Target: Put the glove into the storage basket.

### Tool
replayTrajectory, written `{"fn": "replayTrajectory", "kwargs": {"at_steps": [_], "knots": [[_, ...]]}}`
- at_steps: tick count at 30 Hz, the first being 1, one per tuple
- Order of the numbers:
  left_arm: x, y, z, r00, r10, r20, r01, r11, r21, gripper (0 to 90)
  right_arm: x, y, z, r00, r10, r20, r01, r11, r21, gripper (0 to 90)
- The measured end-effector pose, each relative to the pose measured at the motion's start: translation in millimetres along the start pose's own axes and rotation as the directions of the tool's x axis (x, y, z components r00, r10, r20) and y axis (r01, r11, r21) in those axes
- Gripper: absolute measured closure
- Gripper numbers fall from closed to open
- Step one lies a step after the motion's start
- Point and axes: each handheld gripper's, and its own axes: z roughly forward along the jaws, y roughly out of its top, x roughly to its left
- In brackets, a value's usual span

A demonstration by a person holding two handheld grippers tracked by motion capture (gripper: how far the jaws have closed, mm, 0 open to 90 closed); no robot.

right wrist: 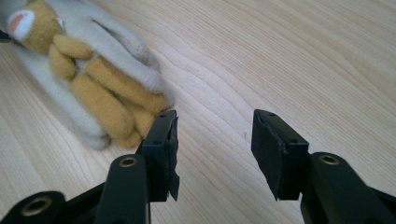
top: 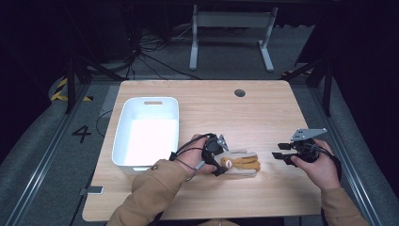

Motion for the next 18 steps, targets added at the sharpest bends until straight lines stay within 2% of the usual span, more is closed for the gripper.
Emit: {"fn": "replayTrajectory", "kwargs": {"at_steps": [3,7,10,15,18], "knots": [[1.5,1.1,1.8,0.9999,0.013,0.002,-0.013,0.9999,0.003,17.0,0.3,0.0,1.0,1.0,-0.001,-0.001,0.001,1.0,0.001,51.2],[3.0,3.4,5.7,1.0,0.001,0.004,-0.001,0.9998,0.021,16.8,1.5,0.5,3.0,1.0,-0.005,-0.002,0.005,1.0,0.0,50.3],[4.7,3.8,9.7,0.9999,0.012,-0.001,-0.012,0.9991,0.039,16.7,1.8,0.4,3.5,1.0,-0.003,-0.003,0.003,1.0,0.0,50.0],[5.7,1.9,15.2,0.9999,-0.001,0.011,0.0,0.999,0.044,16.5,1.8,0.3,4.1,1.0,-0.005,-0.004,0.005,1.0,-0.001,48.6],[6.3,2.5,17.3,0.9999,0.01,0.013,-0.011,0.9986,0.051,16.3,1.8,0.1,5.0,1.0,-0.006,-0.003,0.006,1.0,0.0,48.1]]}}
